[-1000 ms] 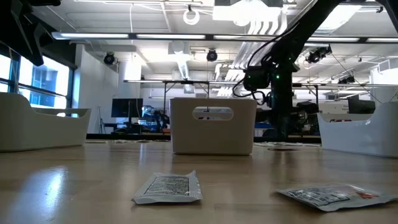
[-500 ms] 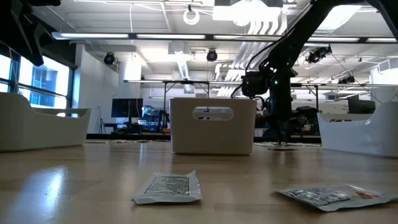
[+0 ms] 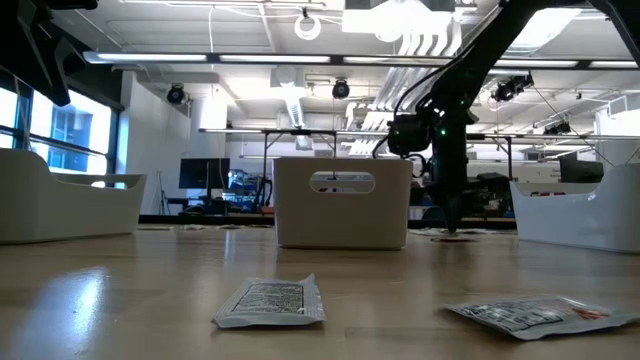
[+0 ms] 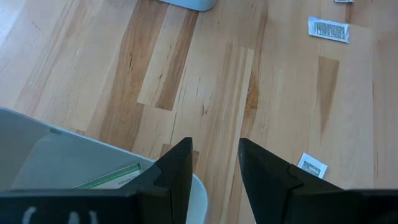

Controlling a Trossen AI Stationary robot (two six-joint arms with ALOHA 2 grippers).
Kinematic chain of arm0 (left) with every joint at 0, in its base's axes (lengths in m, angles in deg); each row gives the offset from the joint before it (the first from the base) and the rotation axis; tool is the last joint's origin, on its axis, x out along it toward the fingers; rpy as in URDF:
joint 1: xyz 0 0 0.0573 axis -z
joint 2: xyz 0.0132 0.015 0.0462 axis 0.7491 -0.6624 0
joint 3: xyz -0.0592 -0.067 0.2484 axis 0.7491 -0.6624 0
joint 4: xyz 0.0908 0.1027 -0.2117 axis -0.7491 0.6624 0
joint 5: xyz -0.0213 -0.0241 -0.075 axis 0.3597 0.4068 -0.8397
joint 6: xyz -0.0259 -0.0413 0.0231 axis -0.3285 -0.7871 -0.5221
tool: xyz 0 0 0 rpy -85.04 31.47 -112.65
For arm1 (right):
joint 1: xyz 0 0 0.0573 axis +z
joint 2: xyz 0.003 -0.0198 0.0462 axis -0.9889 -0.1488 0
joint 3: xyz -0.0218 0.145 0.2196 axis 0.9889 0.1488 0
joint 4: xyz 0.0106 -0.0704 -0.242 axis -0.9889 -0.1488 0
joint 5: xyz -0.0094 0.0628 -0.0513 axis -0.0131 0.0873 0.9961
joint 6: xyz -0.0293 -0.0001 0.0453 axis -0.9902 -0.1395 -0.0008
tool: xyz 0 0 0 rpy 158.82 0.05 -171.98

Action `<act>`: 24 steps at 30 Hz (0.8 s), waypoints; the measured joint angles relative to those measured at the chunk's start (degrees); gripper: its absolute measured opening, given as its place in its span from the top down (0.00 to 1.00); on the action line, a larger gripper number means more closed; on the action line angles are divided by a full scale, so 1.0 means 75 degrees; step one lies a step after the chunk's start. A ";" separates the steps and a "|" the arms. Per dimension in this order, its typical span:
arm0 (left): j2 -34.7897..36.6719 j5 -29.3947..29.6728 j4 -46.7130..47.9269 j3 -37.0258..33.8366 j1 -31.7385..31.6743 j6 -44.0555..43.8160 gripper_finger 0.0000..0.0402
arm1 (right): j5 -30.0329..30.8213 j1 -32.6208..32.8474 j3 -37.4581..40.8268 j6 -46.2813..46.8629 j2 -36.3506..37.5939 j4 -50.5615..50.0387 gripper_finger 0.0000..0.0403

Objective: Pick & Place First Aid Supplies
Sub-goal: Put the alcohol pad into the white bin

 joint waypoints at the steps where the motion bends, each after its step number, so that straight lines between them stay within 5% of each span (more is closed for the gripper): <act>1: -0.0002 0.0000 0.0000 0.0000 0.0001 0.0000 0.68 | -0.0005 0.0001 0.0000 -0.0002 0.0000 0.0000 0.99; 10: 0.0000 0.0000 0.0000 0.0000 -0.0002 -0.0001 0.68 | -0.0078 -0.0002 0.0029 -0.0009 0.0372 -0.0115 1.00; 24: 0.0000 0.0000 -0.0002 0.0000 -0.0002 0.0002 0.68 | 0.0586 0.0199 0.0012 -0.1106 0.3005 -0.1181 1.00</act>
